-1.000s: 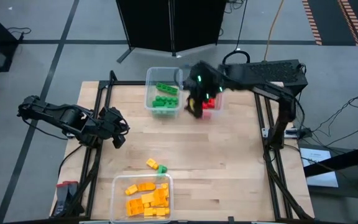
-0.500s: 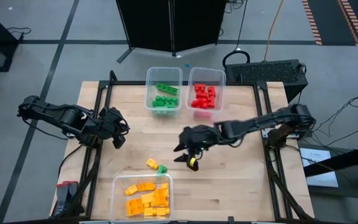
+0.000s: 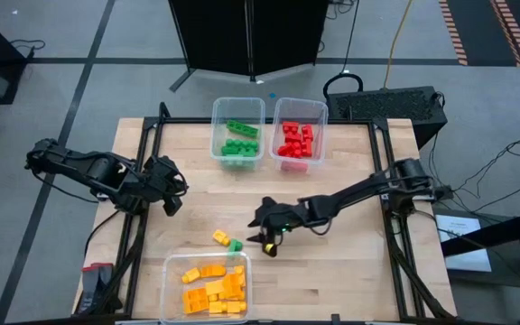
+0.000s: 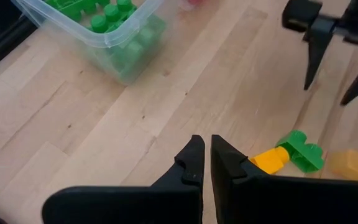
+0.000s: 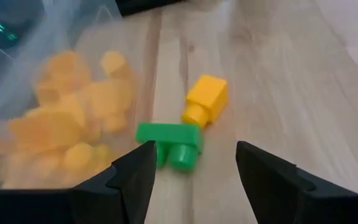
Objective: Sort blocks
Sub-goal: Put the green game piece into the top left transparent bin
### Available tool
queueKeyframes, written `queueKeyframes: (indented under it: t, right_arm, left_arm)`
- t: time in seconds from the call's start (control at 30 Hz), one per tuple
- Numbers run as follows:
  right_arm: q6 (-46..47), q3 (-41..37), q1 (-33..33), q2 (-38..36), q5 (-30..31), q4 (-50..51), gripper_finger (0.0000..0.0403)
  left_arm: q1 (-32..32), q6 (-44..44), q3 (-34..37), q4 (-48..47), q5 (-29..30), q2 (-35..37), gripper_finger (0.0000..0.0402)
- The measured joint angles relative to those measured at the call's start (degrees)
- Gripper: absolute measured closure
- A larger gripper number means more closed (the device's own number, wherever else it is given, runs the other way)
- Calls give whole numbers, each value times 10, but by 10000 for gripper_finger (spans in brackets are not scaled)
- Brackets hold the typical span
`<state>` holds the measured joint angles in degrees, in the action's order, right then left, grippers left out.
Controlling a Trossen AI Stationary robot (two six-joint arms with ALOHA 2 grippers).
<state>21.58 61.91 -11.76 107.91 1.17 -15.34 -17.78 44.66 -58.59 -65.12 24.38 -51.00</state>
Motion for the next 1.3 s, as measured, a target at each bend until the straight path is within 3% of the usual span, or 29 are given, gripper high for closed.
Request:
queueKeyframes:
  t: [0.1,0.27,0.4,1.3]
  right_arm:
    - [-43,26,4,37,-12,-2,186]
    - [-142,73,4,106,-88,-33,186]
    - [-177,94,4,139,-91,-29,186]
    - [-268,99,18,148,-105,-55,187]
  left_arm:
    - [0,0,0,0,0,0,401]
    - [0,11,0,1,1,0,401]
    - [0,14,0,0,1,0,401]
    - [0,16,0,3,33,0,401]
